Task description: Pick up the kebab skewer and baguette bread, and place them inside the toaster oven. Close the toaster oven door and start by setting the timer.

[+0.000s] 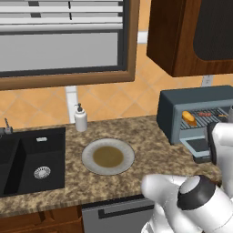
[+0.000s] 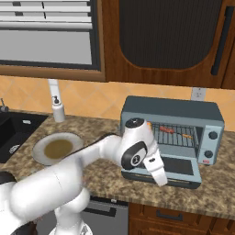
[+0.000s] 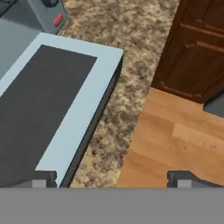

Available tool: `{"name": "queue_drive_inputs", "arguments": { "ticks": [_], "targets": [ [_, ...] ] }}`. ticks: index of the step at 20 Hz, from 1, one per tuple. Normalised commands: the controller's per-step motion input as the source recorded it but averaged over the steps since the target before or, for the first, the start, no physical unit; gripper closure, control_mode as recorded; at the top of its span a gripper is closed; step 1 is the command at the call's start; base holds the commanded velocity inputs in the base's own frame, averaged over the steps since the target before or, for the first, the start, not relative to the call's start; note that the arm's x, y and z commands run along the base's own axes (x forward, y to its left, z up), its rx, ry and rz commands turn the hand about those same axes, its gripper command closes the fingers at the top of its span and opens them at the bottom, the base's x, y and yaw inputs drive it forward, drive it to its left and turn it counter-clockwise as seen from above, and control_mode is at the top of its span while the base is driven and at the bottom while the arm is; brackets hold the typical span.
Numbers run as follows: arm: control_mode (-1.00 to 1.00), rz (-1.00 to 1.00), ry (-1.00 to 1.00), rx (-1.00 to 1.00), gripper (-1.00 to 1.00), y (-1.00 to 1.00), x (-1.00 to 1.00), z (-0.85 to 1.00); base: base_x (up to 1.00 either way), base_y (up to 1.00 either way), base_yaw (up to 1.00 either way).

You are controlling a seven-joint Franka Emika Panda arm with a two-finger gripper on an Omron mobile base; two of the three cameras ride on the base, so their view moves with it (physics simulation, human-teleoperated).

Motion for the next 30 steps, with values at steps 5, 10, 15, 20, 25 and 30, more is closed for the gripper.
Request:
{"name": "queue_drive_inputs", "arguments": {
  "ticks": [5,10,15,20,25,30],
  "targets": [
    [-1.00,0.55,0.12,0.03,-1.00,0.57,-0.86,-0.01,0.00,0.00,0.00],
    [-1.00,0.47,0.03,0.05,-1.00,0.74,-0.17,-0.14,0.00,0.00,0.00],
    [-1.00,0.31,0.02,0.05,-1.00,0.23,0.21,-0.30,0.00,0.00,0.00],
    [-1.00,0.14,0.03,-0.01,-1.00,-0.03,0.22,-0.27,0.00,0.00,0.00],
    [-1.00,0.14,0.07,-0.04,-1.00,-0.04,0.28,-0.05,0.00,0.00,0.00],
    [-1.00,0.14,0.09,-0.02,-1.00,0.00,0.12,-0.27,0.00,0.00,0.00]
  ]
}}
